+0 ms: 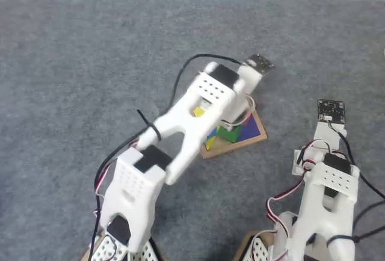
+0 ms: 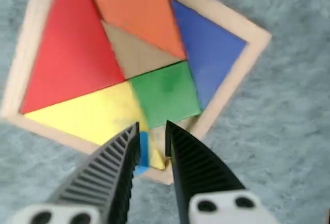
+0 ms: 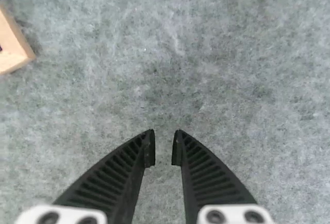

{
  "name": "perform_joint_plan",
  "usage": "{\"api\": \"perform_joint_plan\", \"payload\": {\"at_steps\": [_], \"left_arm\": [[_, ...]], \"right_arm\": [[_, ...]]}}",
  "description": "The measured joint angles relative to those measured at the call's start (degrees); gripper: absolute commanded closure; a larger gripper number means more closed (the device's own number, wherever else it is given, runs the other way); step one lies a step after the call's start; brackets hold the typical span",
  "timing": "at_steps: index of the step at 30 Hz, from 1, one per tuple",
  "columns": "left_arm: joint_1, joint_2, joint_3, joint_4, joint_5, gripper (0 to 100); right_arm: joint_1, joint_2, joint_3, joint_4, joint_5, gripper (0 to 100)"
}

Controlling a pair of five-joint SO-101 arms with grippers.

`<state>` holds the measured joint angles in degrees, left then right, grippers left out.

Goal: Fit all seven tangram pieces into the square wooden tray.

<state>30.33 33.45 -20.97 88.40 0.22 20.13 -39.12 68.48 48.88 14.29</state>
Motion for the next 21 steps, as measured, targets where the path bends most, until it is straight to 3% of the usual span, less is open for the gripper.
{"api": "perform_joint_plan", "payload": {"at_steps": [9, 16, 21], "left_arm": [[-12.4, -3.78, -4.57, 4.57, 0.44, 96], [-8.18, -14.33, 3.78, 8.26, 0.44, 95], [-6.42, -31.47, 20.66, -2.37, -0.18, 90]], "right_arm": [[0.0, 0.0, 0.0, 0.0, 0.0, 90.8], [0.0, 0.0, 0.0, 0.0, 0.0, 90.8], [0.0, 0.0, 0.0, 0.0, 0.0, 90.8]]}}
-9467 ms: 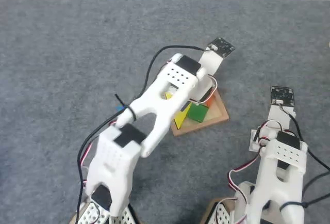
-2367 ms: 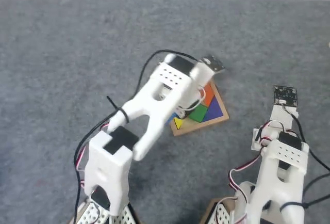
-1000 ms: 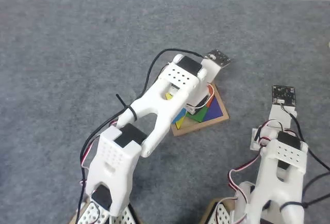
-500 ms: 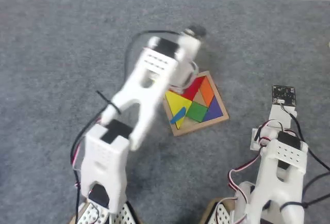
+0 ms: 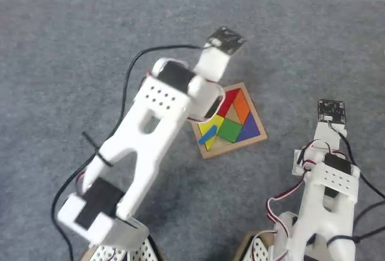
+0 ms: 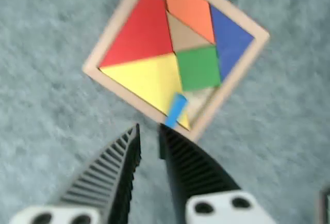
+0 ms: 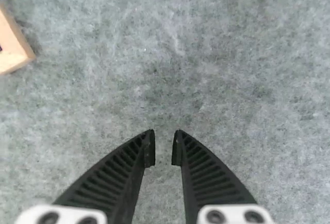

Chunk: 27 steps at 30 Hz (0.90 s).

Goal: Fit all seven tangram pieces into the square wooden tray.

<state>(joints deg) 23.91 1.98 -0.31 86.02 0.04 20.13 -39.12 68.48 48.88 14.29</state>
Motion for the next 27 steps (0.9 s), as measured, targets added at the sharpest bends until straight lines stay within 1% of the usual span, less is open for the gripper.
{"api": "perform_joint_plan", "payload": {"at_steps": [3, 5, 7, 10, 20, 27], "left_arm": [[-3.16, -0.18, 11.87, -9.58, -0.26, 90], [-5.19, 2.46, 16.0, -14.51, -0.18, 90], [-5.63, 5.36, 17.49, -17.58, -0.18, 91], [-4.92, 7.21, 17.58, -19.08, -0.44, 93], [-0.53, 7.82, 19.52, -20.04, -0.18, 93], [0.0, 7.82, 19.52, -20.22, -0.35, 93]], "right_arm": [[0.0, 0.0, 0.0, 0.0, 0.0, 90.8], [0.0, 0.0, 0.0, 0.0, 0.0, 90.8], [0.0, 0.0, 0.0, 0.0, 0.0, 90.8], [0.0, 0.0, 0.0, 0.0, 0.0, 90.8], [0.0, 0.0, 0.0, 0.0, 0.0, 90.8], [0.0, 0.0, 0.0, 0.0, 0.0, 90.8]]}}
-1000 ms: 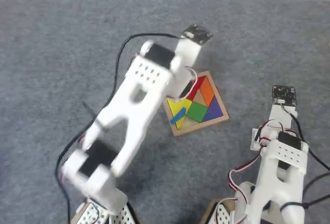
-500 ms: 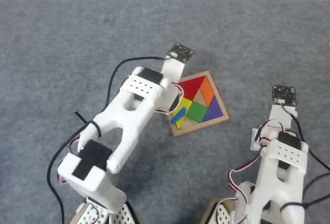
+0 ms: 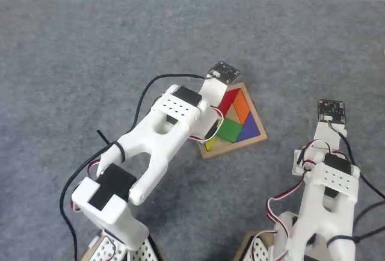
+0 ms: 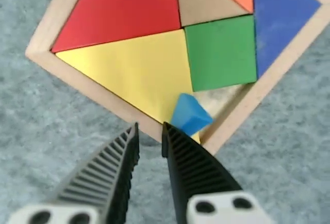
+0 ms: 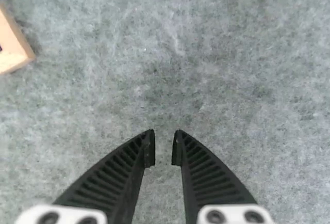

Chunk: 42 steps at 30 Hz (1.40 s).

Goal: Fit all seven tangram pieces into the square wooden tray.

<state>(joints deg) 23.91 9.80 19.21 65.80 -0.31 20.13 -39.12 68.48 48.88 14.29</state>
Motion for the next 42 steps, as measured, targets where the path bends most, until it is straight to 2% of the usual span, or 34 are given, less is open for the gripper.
{"api": "perform_joint_plan", "payload": {"at_steps": [8, 19, 31, 42], "left_arm": [[2.99, 0.0, 0.0, 0.0, 0.7, 93], [3.16, 0.0, 0.0, 0.53, 1.41, 93], [11.08, 0.0, 0.0, 1.93, 0.62, 93], [9.76, 0.0, 0.0, 0.7, 0.26, 93]], "right_arm": [[0.0, 0.0, 0.0, 0.0, 0.0, 90.8], [0.0, 0.0, 0.0, 0.0, 0.0, 90.8], [0.0, 0.0, 0.0, 0.0, 0.0, 90.8], [0.0, 0.0, 0.0, 0.0, 0.0, 90.8]]}}
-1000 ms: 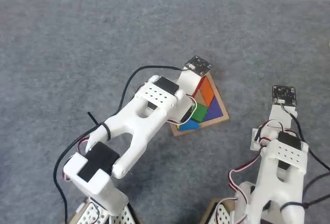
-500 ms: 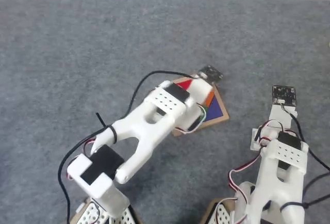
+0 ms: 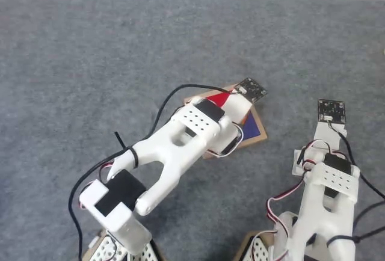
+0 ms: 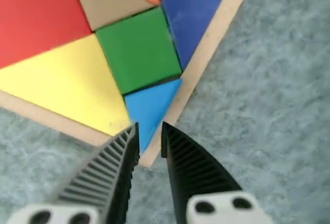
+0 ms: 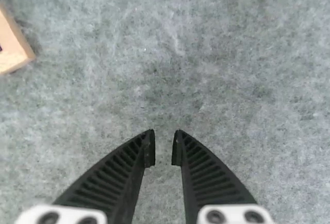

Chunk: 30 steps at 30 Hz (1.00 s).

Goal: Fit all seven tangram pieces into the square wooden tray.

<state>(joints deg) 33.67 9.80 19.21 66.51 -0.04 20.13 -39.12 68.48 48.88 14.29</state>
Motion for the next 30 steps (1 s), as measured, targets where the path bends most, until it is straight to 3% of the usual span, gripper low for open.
{"api": "perform_joint_plan", "payload": {"at_steps": [16, 30], "left_arm": [[0.09, 9.32, -5.71, -1.67, -0.26, 94], [-2.11, -2.73, -5.71, 2.29, -0.26, 97]], "right_arm": [[0.0, 0.0, 0.0, 0.0, 0.0, 90.8], [0.0, 0.0, 0.0, 0.0, 0.0, 91.2]]}}
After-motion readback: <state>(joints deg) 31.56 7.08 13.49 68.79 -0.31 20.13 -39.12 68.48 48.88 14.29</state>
